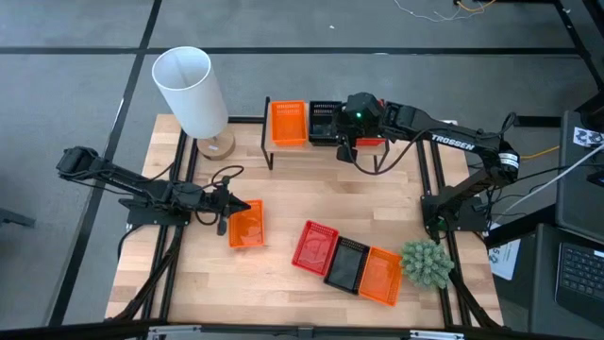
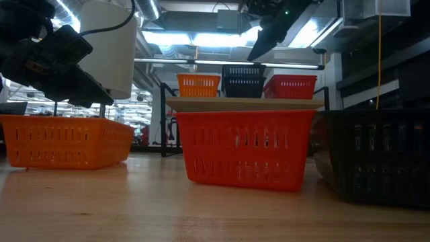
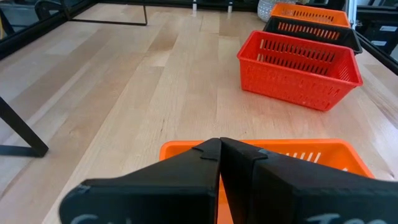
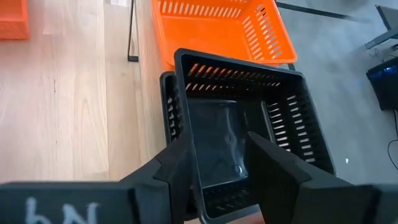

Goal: Stack baskets on shelf by color
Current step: Stack the bottom left black basket on the black basket on the top shelf, then stack the black basket on the black basket on the top shelf

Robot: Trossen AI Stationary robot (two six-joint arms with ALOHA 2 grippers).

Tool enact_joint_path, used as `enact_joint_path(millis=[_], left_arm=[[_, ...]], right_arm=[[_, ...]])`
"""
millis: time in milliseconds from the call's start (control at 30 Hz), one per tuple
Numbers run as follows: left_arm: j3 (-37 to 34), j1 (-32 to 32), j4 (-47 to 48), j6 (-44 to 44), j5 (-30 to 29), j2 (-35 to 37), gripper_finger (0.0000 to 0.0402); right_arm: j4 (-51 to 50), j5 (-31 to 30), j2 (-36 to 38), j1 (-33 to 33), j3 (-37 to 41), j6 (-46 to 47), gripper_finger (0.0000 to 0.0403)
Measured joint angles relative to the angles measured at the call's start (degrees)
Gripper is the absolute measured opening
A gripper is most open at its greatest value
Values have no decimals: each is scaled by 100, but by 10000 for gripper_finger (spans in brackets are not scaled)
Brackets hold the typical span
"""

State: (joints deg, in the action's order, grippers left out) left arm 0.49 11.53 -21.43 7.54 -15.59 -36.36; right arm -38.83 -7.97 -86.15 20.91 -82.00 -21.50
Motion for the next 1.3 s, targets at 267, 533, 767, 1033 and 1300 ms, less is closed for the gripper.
enact_joint_path(millis=[267, 533, 767, 1033, 1300], left_arm=[[0, 0, 0, 2, 0, -2, 0], [0, 0, -2, -6, 2, -2, 0], [-1, 2, -2, 1, 2, -1, 0], [0, 2, -2, 0, 2, -2, 0], [0, 2, -2, -13, 2, -1, 0]], right_arm=[[50, -153, -83, 17, 71, 16, 147], [122, -295, -44, -8, 50, 37, 147], [-344, 1117, -25, -186, 50, 1282, 147], [-1731, 3672, -22, -1186, 125, 2384, 147], [-1326, 2295, -22, -3189, 736, 4905, 147]])
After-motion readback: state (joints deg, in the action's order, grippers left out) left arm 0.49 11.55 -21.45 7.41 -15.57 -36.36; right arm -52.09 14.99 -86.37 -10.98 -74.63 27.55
